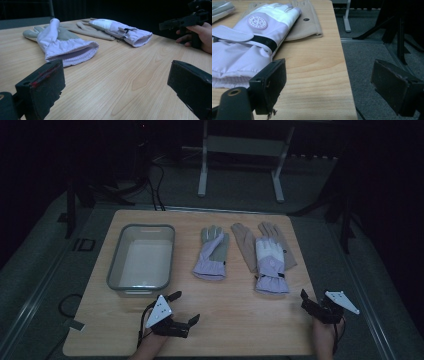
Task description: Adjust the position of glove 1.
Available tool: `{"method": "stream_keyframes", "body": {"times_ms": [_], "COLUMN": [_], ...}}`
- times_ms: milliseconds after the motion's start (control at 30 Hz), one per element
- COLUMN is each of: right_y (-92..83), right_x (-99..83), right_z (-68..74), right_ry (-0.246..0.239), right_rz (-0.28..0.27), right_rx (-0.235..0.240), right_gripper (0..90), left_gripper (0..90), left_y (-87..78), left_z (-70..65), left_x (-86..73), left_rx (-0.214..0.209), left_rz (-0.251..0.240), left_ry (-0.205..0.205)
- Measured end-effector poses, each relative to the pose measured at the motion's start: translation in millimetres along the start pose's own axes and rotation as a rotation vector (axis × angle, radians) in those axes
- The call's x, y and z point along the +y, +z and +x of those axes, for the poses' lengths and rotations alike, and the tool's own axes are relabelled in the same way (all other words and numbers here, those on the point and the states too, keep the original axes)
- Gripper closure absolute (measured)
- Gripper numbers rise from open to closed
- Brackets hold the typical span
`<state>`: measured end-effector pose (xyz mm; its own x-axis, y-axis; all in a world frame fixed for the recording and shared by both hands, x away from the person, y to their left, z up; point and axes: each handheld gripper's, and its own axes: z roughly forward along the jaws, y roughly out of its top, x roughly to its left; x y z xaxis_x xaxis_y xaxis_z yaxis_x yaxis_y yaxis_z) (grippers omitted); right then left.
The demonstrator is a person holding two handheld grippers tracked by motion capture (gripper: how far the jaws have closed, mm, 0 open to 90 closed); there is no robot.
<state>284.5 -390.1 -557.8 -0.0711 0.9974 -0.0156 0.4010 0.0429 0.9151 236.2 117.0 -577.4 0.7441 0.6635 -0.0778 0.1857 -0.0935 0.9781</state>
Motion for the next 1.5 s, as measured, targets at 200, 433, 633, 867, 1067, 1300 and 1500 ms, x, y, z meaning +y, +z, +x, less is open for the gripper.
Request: {"method": "stream_keyframes", "body": {"times_ms": [200,433,633,867,1067,1300,1500], "right_y": [0.1,-7.8,-16.1,-19.4,-17.3,-7.2,1.3], "right_x": [1.8,21.8,53.6,89.8,109.3,123.9,136.8], "right_z": [-0.5,-0.9,4.4,10.1,15.4,33.9,59.1], "right_ry": [0.001,0.018,0.000,-0.041,-0.020,-0.038,-0.100], "right_rz": [0.022,0.058,0.051,0.074,0.080,0.104,0.100], "right_rx": [0.032,0.062,0.067,0.089,0.116,0.205,0.246], "right_gripper": [12.8,10.8,10.9,13.4,16.3,14.3,13.6], "left_gripper": [1.5,1.5,1.5,1.5,1.5,1.5,1.5], "left_y": [0.3,1.0,0.4,-0.1,0.0,0.2,0.2], "left_z": [-1.5,-4.1,-3.2,-1.6,-1.3,-0.8,-0.5], "left_x": [0.0,0.0,-0.2,-0.2,-0.2,-0.2,-0.2], "left_rx": [0.003,-0.008,-0.005,-0.002,-0.006,-0.008,-0.009], "left_rz": [-0.001,-0.001,-0.004,-0.007,-0.009,-0.009,-0.009], "left_ry": [0.014,0.030,0.021,0.005,0.001,-0.005,-0.008]}}
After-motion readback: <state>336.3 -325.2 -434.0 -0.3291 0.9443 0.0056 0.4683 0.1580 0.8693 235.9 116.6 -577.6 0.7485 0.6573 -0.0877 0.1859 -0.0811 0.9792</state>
